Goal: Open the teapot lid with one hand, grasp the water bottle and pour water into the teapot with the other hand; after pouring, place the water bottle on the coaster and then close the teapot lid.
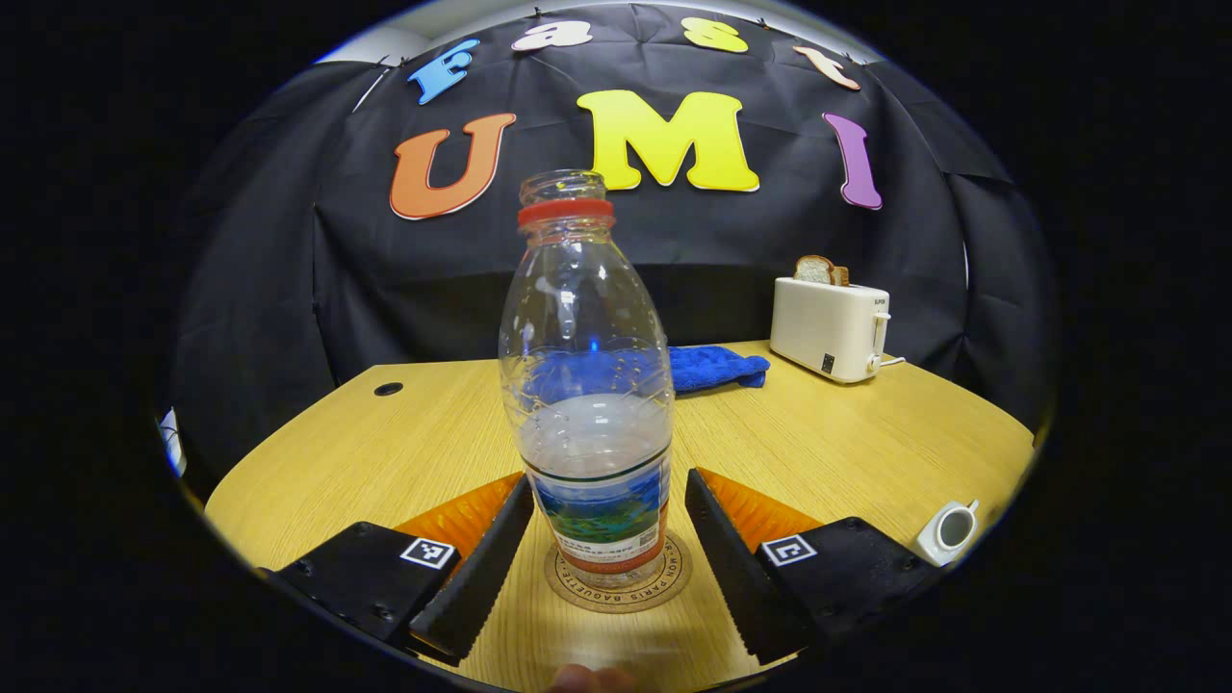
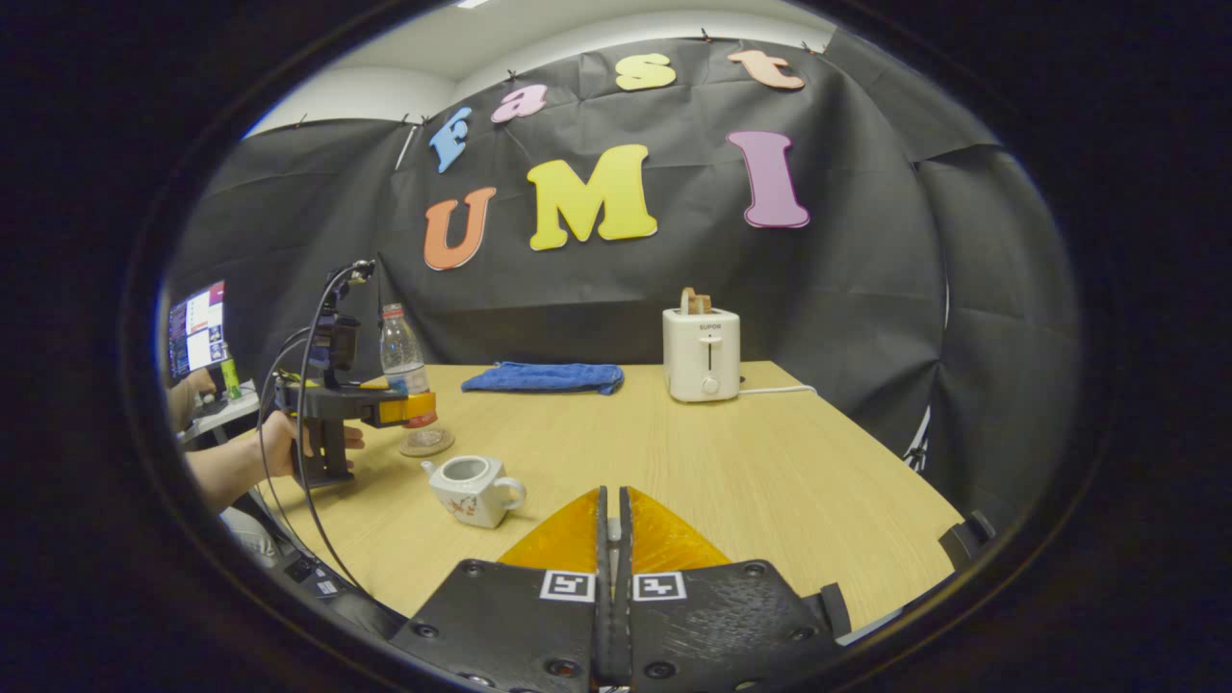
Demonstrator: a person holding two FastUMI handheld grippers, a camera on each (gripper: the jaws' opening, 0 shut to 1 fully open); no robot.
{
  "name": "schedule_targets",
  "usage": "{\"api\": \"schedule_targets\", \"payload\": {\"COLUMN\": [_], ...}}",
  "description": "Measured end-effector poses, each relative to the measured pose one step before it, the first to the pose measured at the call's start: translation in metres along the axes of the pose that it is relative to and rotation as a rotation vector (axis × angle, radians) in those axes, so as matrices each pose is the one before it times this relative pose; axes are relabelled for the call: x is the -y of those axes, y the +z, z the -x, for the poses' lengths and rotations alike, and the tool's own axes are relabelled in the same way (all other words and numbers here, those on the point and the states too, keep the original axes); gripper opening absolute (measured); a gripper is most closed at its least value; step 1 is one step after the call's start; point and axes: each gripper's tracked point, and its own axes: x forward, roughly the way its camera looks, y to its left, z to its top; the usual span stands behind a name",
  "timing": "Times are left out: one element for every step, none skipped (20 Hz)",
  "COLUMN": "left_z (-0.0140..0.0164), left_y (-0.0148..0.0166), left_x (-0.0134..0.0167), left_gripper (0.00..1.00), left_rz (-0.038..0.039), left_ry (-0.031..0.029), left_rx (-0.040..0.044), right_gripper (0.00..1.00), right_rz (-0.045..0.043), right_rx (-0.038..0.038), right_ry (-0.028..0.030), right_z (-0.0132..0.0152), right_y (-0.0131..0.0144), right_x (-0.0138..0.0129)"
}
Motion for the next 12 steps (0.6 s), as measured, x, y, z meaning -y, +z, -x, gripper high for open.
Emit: {"api": "schedule_targets", "payload": {"left_z": [0.00189,0.00320,0.00793,0.00959,0.00918,0.01068,0.01209,0.01232,0.01535,0.01542,0.01572,0.01390], "left_y": [0.00074,-0.00142,-0.00230,-0.00215,-0.00102,-0.00037,-0.00104,-0.00016,0.00074,0.00076,0.00311,0.00504], "left_x": [-0.00079,-0.00196,-0.00276,-0.00457,-0.00504,-0.00475,-0.00552,-0.00474,-0.00437,-0.00129,-0.00317,-0.00407], "left_gripper": [0.99,0.99,0.99,0.99,0.99,0.99,0.99,0.99,0.99,0.99,0.99,0.99], "left_rz": [0.00635,0.00557,0.00263,0.00338,0.00581,0.00824,0.02002,0.02921,0.03119,0.02287,0.00020,-0.01599], "left_ry": [0.00265,0.00672,0.01035,0.01237,0.01422,0.01688,0.01829,0.01811,0.01361,0.00664,0.00778,0.01054], "left_rx": [-0.00033,-0.00409,-0.00321,0.00450,0.00631,0.00869,0.00497,0.00706,0.01323,0.01324,0.02223,0.02832], "right_gripper": [0.00,0.00,0.00,0.00,0.00,0.00,0.00,0.00,0.00,0.00,0.00,0.00], "right_rz": [0.00082,0.00012,0.00081,0.00281,0.00479,0.00515,0.00501,0.00398,-0.00049,-0.00678,-0.00257,0.00705], "right_rx": [0.00039,0.00273,0.00260,0.00423,0.00514,0.00710,0.00826,0.00754,0.00309,0.00026,0.00075,0.00581], "right_ry": [0.00223,0.00150,0.00404,0.00483,0.00499,0.00526,0.00690,0.00604,0.00688,0.01347,0.01912,0.01925], "right_z": [0.00016,0.00009,0.00078,0.00044,-0.00003,-0.00017,0.00060,-0.00223,-0.00324,-0.00389,-0.00463,-0.00504], "right_y": [0.00074,0.00160,-0.00010,0.00226,0.00283,0.00318,0.00287,0.00302,0.00088,0.00188,0.00248,0.00377], "right_x": [-0.00115,-0.00144,-0.00275,-0.00302,-0.00319,-0.00379,-0.00407,-0.00343,-0.00396,-0.00615,-0.00919,-0.00914]}}
